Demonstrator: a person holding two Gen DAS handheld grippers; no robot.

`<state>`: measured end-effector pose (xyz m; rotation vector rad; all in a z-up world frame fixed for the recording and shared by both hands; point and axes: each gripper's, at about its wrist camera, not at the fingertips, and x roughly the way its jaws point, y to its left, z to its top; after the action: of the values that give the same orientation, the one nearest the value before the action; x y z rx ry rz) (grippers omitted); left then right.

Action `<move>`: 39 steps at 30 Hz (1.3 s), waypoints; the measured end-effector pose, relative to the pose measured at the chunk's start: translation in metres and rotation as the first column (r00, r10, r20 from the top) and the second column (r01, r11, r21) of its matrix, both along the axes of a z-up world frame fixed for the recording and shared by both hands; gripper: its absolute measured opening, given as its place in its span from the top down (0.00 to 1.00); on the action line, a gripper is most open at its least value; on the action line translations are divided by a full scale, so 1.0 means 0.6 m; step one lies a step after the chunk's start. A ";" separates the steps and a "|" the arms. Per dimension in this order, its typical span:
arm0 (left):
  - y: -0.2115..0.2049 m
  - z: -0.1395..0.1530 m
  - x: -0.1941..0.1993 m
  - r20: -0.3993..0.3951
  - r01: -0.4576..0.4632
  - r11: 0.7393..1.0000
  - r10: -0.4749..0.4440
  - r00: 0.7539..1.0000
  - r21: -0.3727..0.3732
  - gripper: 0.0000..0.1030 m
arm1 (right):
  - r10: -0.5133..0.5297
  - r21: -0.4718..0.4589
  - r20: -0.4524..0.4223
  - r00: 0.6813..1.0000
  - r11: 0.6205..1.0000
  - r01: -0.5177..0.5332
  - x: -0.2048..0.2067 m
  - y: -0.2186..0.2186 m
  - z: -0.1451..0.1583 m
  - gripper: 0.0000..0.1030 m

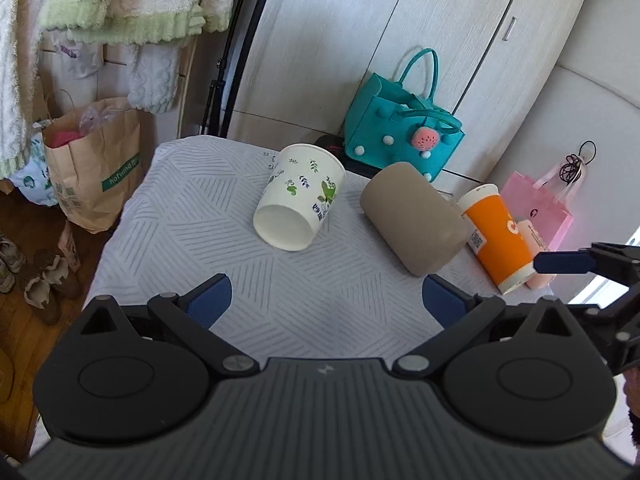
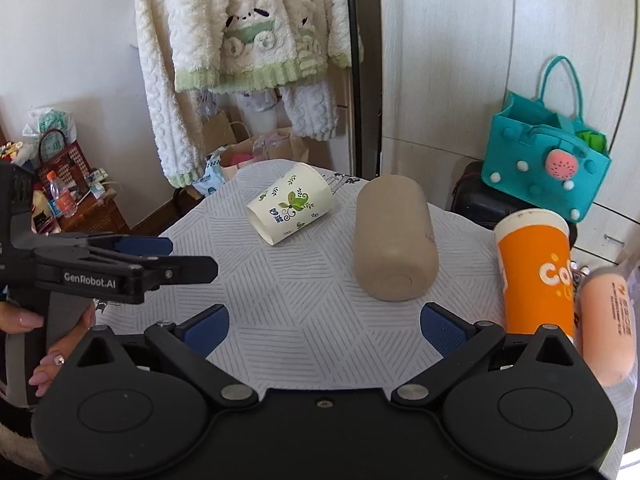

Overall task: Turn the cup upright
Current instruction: 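Move the right gripper to the lying beige tumbler and close on its base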

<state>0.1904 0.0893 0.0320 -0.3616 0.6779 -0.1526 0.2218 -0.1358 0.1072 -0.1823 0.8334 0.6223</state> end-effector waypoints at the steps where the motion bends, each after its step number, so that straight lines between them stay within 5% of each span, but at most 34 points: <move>1: 0.003 0.000 0.008 -0.009 0.004 1.000 -0.004 1.000 -0.016 0.00 | 0.005 -0.012 0.000 1.000 1.000 -0.005 0.008 0.003 -0.004 0.00; 9: 0.002 -0.002 0.033 -0.024 0.010 0.999 -0.011 1.000 -0.049 0.00 | 0.060 -0.089 0.043 0.997 0.994 -0.056 0.100 0.014 -0.031 0.00; 30: -0.010 -0.039 0.070 -0.024 0.003 0.984 -0.008 1.000 -0.178 0.02 | 0.087 -0.080 -0.005 0.996 0.993 -0.087 0.217 0.028 -0.098 0.00; 34: -0.006 -0.039 0.063 -0.020 -0.001 0.983 -0.003 1.000 -0.182 0.02 | 0.132 -0.119 -0.079 0.988 0.983 -0.141 0.223 0.046 -0.101 0.16; 39: -0.004 -0.045 0.055 -0.034 -0.012 0.979 0.006 0.999 -0.203 0.02 | 0.122 -0.155 -0.059 0.991 0.979 -0.130 0.201 0.053 -0.099 0.17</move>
<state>0.2234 0.0866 0.0049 -0.5646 0.6956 -0.2086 0.3426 -0.1038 0.0478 -0.3682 0.9248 0.6814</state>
